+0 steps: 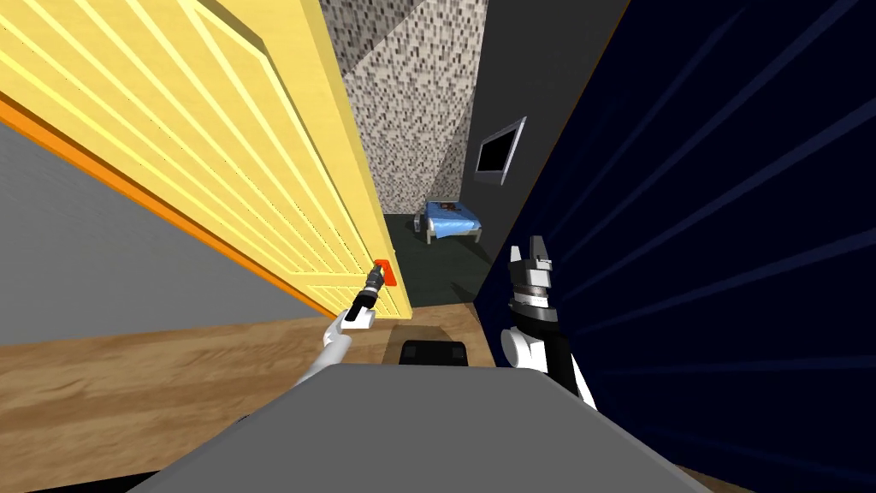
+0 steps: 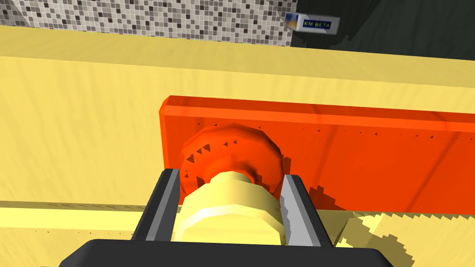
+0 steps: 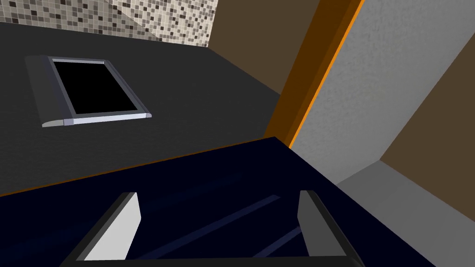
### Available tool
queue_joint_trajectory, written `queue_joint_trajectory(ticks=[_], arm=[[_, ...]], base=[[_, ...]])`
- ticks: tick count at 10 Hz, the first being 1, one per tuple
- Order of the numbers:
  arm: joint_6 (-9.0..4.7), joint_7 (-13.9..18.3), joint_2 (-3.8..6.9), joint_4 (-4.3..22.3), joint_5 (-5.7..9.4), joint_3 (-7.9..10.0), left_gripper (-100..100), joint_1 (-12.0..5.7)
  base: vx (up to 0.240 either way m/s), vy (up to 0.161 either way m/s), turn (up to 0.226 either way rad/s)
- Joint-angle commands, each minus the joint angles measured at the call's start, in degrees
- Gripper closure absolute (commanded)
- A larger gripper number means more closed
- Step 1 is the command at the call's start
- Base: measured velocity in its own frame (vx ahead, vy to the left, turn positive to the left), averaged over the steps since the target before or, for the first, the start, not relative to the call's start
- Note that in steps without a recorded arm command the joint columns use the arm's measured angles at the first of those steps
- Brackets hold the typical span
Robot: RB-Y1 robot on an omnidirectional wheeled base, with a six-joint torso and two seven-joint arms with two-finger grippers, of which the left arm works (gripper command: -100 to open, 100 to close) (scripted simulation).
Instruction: Pull the door open
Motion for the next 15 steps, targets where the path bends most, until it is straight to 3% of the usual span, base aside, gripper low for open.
queue_joint_trajectory(ticks=[1,8,9,10,11,15], arm=[[-0.56,1.0,1.02,0.1,0.16,-0.89,100,0.55],[-4.02,7.0,8.36,0.0,1.5,-5.27,100,3.02],[-4.25,7.4,8.85,-0.1,1.59,-5.56,100,3.19],[-3.96,7.0,8.34,-0.2,1.51,-5.39,100,3.16],[-4.89,8.1,9.55,-0.6,1.53,-6.41,100,4.23],[-7.15,10.4,12.59,-2.0,1.66,-8.23,100,6.43]], base=[[-0.187,0.093,-0.165],[-0.225,0.118,-0.229],[-0.218,0.115,-0.182],[-0.092,0.046,-0.052],[-0.151,0.052,-0.131],[-0.214,0.102,-0.132]])
